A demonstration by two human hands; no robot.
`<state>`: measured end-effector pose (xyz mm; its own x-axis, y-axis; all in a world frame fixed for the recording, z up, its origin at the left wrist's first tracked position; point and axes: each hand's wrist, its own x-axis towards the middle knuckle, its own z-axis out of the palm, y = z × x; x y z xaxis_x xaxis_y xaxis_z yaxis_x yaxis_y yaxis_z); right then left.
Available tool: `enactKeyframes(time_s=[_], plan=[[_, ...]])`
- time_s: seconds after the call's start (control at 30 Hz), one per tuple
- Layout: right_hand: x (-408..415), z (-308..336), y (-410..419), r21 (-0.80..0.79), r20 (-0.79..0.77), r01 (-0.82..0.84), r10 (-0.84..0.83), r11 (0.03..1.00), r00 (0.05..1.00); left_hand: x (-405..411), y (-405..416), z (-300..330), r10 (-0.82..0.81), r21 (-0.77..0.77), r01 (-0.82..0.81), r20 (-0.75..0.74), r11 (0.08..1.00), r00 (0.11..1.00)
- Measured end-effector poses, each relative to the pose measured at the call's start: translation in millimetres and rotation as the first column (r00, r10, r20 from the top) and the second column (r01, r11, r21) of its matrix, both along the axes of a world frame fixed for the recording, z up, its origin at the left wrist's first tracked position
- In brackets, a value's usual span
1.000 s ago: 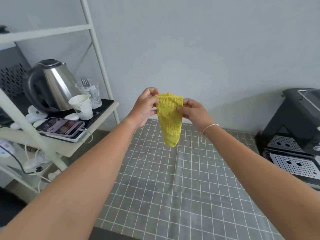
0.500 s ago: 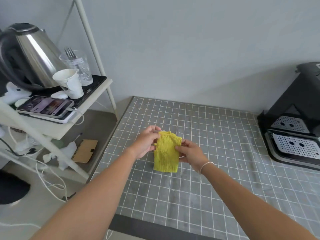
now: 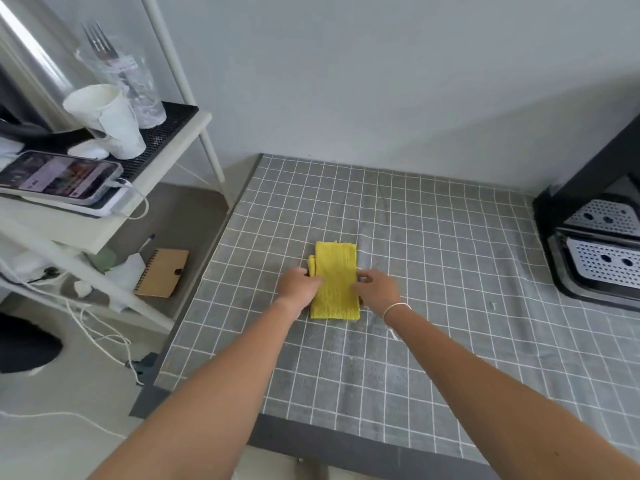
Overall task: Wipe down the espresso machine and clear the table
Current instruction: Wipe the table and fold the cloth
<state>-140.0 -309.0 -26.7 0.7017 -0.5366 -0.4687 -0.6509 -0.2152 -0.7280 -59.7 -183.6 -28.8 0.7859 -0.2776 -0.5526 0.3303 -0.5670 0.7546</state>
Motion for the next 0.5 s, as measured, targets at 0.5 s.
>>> enactKeyframes(time_s=[0.5], plan=[[-2.5,-12.4,103.9,0.316,0.099,0.039,-0.074,0.948,0.992,10.7,100.9,16.2,-0.183,-0.055,0.181,-0.037,0.982,0.982]])
